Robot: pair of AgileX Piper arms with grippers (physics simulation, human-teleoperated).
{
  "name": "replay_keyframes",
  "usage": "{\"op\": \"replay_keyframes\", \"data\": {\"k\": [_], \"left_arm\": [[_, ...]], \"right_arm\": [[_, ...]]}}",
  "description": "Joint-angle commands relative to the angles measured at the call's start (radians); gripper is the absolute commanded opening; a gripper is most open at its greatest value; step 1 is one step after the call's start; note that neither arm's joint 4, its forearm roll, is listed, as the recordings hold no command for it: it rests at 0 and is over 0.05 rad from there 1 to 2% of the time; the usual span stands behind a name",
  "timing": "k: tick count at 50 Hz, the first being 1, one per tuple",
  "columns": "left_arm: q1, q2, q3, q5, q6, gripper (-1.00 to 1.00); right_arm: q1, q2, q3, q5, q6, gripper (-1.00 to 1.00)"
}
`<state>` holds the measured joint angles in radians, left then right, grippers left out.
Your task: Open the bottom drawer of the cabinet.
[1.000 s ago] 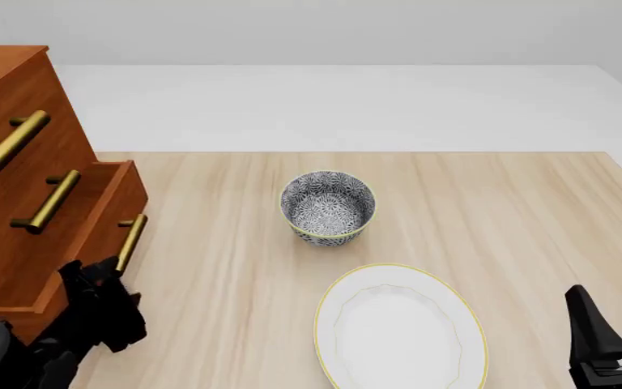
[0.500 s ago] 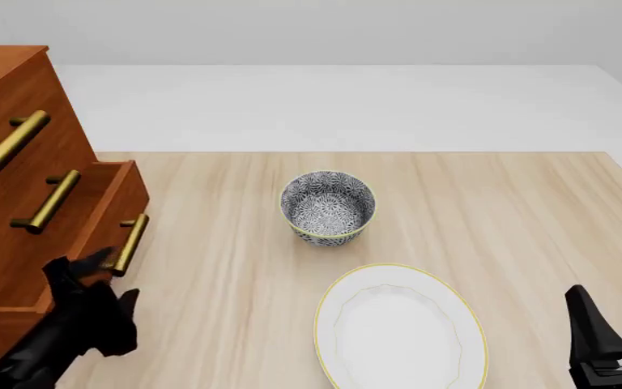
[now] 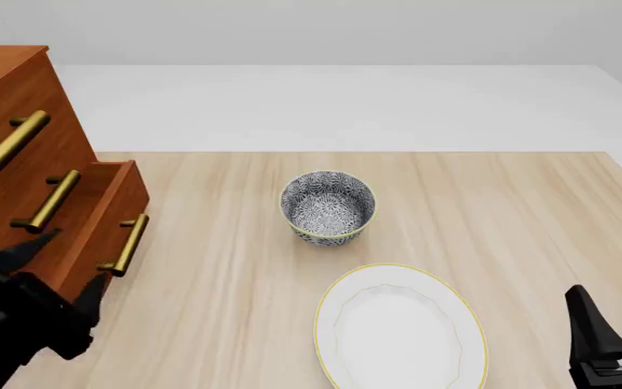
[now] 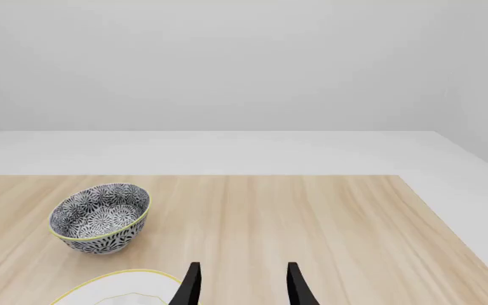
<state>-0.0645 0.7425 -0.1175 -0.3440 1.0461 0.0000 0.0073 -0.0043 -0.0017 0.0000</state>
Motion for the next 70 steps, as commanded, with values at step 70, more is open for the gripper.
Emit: {"op": "replay_keyframes", "data": {"k": [70], "left_arm": [[0.154, 0.053, -0.384, 0.553, -0.996, 1.0]], "right_arm": [[0.0, 0.0, 0.0, 0.0, 0.0, 1.0]]}}
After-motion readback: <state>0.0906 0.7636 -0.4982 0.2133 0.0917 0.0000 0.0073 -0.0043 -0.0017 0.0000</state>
